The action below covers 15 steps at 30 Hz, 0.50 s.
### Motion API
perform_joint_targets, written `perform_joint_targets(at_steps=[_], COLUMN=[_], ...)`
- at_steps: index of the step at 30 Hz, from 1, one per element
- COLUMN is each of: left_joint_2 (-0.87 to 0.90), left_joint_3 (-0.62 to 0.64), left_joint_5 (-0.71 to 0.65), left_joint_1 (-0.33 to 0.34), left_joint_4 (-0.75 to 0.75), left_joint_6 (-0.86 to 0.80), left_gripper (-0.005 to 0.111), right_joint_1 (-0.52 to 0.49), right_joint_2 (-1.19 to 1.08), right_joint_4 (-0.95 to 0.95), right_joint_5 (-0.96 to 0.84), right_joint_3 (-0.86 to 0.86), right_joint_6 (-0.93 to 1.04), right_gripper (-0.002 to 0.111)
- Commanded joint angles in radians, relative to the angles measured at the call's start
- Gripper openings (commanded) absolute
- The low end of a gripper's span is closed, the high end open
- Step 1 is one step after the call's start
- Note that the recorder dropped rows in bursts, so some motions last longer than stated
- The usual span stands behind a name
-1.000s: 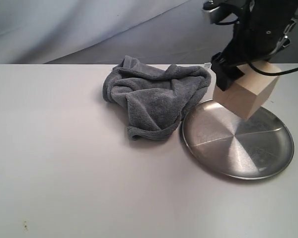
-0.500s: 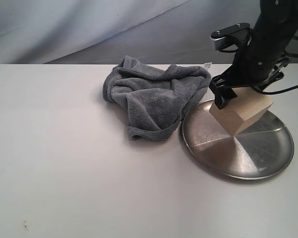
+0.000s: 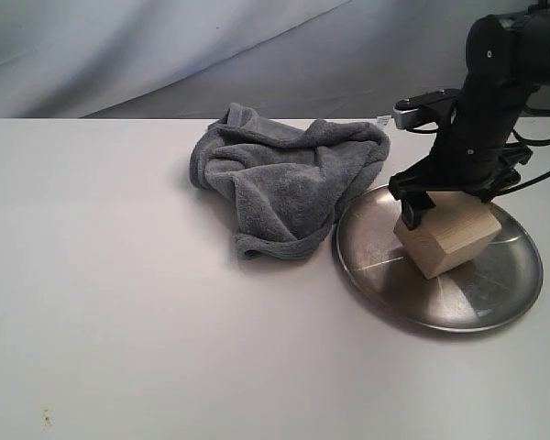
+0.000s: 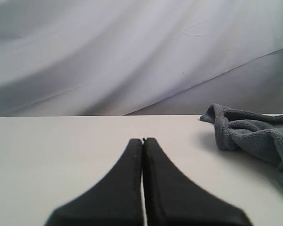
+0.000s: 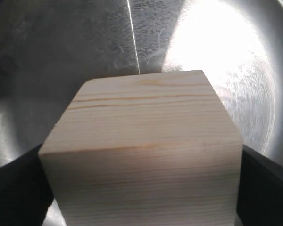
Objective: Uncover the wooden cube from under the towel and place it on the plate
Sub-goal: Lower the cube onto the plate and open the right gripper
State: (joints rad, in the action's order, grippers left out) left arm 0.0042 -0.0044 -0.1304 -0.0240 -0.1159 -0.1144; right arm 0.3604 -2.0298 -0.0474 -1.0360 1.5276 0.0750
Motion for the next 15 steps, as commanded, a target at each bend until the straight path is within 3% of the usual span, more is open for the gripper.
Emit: perform_joint_targets(at_steps=[1, 4, 11, 15], left_joint_2=[-0.004, -0.004, -0.004, -0.004], left_joint_3=[0.004, 0.004, 0.004, 0.004], left_joint_5=[0.0, 0.0, 0.0, 0.0], left_joint_1=[0.002, 0.002, 0.002, 0.002], left_joint_4=[-0.001, -0.001, -0.001, -0.001], left_joint_6=[0.003, 0.003, 0.003, 0.003], left_gripper=[0.0, 0.0, 0.0, 0.0], right_joint_1=[-0.003, -0.003, -0.003, -0.003], right_joint_2=[-0.015, -0.023, -0.022, -0.01], right_joint_4=[0.003, 0.003, 0.003, 0.001], right_joint_5=[0.014, 0.027, 0.056, 0.066], right_joint_3=[0.002, 0.002, 0.002, 0.004], right_joint_6=[-0.023, -0.031, -0.057, -0.081], right_gripper=[0.0, 0.01, 0.063, 0.081])
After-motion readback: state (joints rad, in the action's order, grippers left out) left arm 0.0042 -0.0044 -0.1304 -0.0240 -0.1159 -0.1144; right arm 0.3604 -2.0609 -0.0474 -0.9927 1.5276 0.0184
